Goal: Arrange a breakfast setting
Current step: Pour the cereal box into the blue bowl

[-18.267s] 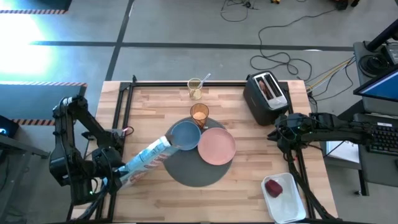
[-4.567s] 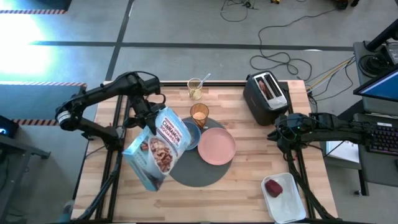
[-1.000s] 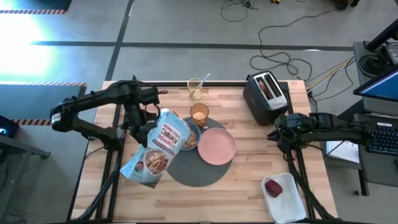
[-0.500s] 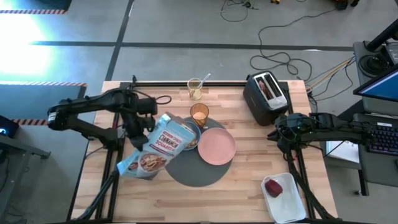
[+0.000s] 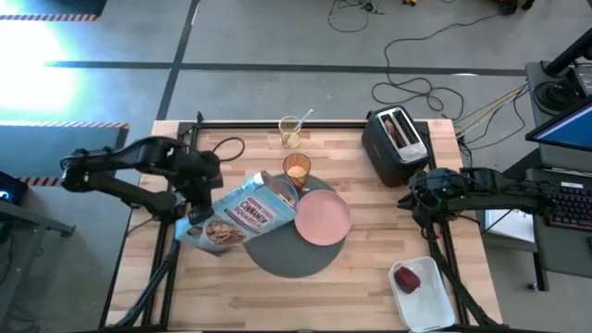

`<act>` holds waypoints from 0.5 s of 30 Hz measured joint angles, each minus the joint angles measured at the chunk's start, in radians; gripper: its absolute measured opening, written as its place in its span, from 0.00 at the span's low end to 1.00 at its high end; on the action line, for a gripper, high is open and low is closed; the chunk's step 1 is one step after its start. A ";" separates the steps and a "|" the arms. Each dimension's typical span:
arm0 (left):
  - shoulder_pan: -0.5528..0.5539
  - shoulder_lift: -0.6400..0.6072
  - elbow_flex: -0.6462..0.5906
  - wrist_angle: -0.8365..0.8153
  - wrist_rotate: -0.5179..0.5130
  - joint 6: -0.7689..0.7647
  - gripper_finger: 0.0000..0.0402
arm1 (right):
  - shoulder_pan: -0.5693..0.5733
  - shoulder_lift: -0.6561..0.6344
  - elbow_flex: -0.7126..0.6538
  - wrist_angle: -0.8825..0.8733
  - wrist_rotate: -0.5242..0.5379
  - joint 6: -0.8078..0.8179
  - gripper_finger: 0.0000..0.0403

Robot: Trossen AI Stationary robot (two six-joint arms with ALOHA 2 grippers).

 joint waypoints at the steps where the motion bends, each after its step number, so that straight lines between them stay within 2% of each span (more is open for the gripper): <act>1: -0.016 -0.003 -0.001 0.000 -0.016 -0.004 0.09 | 0.000 0.000 0.000 0.000 0.000 0.000 0.18; 7: -0.117 -0.031 -0.037 0.021 -0.098 -0.095 0.09 | 0.000 0.000 0.000 0.000 0.000 0.000 0.18; 15: -0.200 -0.108 -0.198 0.128 -0.109 -0.266 0.09 | 0.000 0.000 0.000 0.000 0.000 0.000 0.18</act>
